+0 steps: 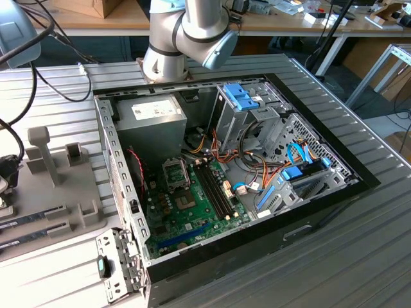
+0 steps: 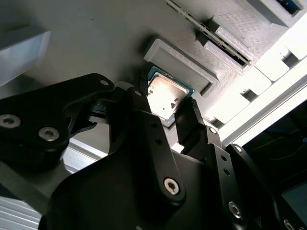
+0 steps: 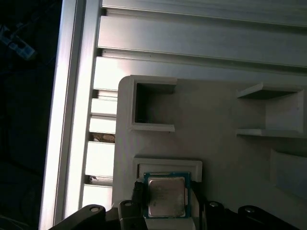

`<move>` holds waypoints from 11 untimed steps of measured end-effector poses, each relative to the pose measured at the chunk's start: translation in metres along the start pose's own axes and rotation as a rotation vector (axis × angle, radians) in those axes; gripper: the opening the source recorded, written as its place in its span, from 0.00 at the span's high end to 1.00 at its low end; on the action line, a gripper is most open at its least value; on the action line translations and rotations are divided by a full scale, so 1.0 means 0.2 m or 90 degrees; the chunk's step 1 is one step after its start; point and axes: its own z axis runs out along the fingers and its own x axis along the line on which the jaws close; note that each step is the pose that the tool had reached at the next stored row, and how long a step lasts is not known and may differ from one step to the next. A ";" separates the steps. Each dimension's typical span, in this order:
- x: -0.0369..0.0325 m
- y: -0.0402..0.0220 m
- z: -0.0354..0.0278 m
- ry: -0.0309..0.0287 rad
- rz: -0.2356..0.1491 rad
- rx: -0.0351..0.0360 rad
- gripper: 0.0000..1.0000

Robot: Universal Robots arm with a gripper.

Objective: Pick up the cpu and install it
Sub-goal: 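Pick up the cpu and move it towards the insertion slot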

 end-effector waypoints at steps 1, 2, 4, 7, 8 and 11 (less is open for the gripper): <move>0.000 0.000 -0.002 0.0000 0.000 0.0000 0.53; 0.000 0.000 -0.004 0.0000 0.000 0.0000 0.53; 0.000 0.000 -0.007 0.0000 0.000 0.0000 0.53; 0.000 0.000 -0.011 0.0001 0.000 0.0001 0.53; 0.000 0.000 -0.011 0.0000 0.000 0.0000 0.53; 0.000 0.000 -0.014 0.0001 0.000 0.0000 0.53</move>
